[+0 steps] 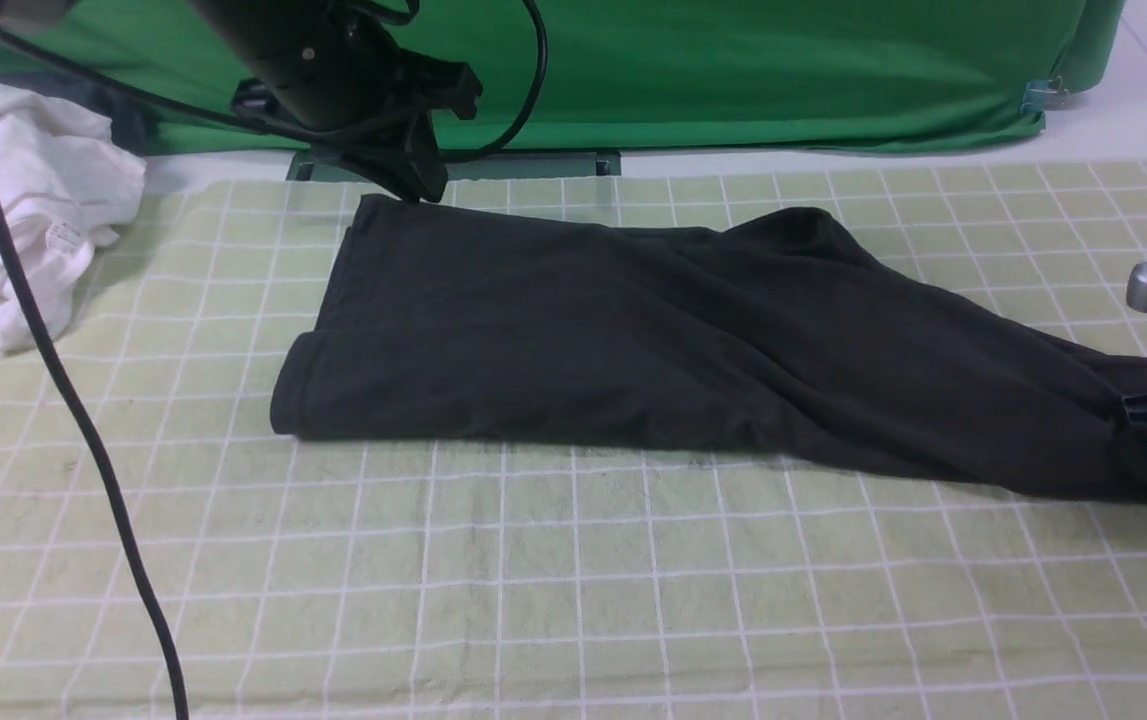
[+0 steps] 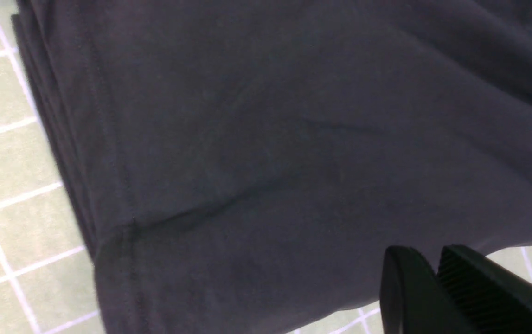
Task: Fold a long-sleeved shirt over a green coffee tablecloth.
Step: 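Pull the folded dark garment lengthwise by its ends to straighten it flat on the table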
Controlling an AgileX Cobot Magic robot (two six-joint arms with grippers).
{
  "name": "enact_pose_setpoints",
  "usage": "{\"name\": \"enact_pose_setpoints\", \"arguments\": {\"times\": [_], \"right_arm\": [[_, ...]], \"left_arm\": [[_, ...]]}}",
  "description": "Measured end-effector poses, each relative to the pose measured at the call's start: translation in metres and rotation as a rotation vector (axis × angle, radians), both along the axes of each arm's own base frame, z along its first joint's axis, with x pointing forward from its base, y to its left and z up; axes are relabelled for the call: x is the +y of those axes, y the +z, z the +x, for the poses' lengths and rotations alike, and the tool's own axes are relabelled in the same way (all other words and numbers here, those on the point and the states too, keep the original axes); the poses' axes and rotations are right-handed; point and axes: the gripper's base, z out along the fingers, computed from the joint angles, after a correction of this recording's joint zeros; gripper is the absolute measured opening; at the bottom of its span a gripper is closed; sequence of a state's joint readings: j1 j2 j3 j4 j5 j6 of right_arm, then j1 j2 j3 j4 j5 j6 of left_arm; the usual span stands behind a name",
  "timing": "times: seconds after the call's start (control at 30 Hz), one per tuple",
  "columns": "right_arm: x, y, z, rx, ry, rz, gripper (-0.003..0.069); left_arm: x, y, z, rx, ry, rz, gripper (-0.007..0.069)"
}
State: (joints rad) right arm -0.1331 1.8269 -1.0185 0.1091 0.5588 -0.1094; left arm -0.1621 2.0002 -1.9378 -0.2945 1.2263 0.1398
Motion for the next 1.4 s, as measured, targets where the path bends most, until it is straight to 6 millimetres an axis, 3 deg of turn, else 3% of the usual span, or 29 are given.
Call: {"name": "enact_pose_setpoints", "arguments": {"times": [0.17, 0.37, 0.47, 0.77, 1.13, 1.27, 1.4], "right_arm": [[0.000, 0.000, -0.003, -0.033, -0.039, 0.007, 0.0087], [0.000, 0.010, 0.004, 0.014, -0.048, 0.015, 0.0311], [-0.002, 0.022, 0.012, 0.007, -0.036, 0.011, 0.0355], [-0.008, 0.048, 0.030, -0.010, 0.016, -0.050, 0.0328], [-0.013, 0.024, 0.027, 0.141, 0.044, -0.090, 0.0324], [-0.013, 0.020, 0.027, 0.152, 0.039, -0.088, 0.0258], [-0.013, 0.021, 0.027, 0.152, 0.039, -0.088, 0.0130]], "left_arm": [[0.003, -0.001, 0.001, -0.005, 0.003, 0.042, 0.0088], [0.005, -0.002, 0.001, -0.006, 0.004, 0.058, 0.0088], [0.005, -0.003, 0.000, -0.003, 0.003, 0.058, 0.0088], [0.005, -0.003, 0.001, -0.006, 0.005, 0.057, 0.0088], [0.005, -0.003, 0.001, -0.006, 0.005, 0.057, 0.0088], [0.005, -0.003, 0.001, -0.005, 0.005, 0.056, 0.0088], [0.005, -0.003, 0.001, -0.005, 0.005, 0.056, 0.0088]]}}
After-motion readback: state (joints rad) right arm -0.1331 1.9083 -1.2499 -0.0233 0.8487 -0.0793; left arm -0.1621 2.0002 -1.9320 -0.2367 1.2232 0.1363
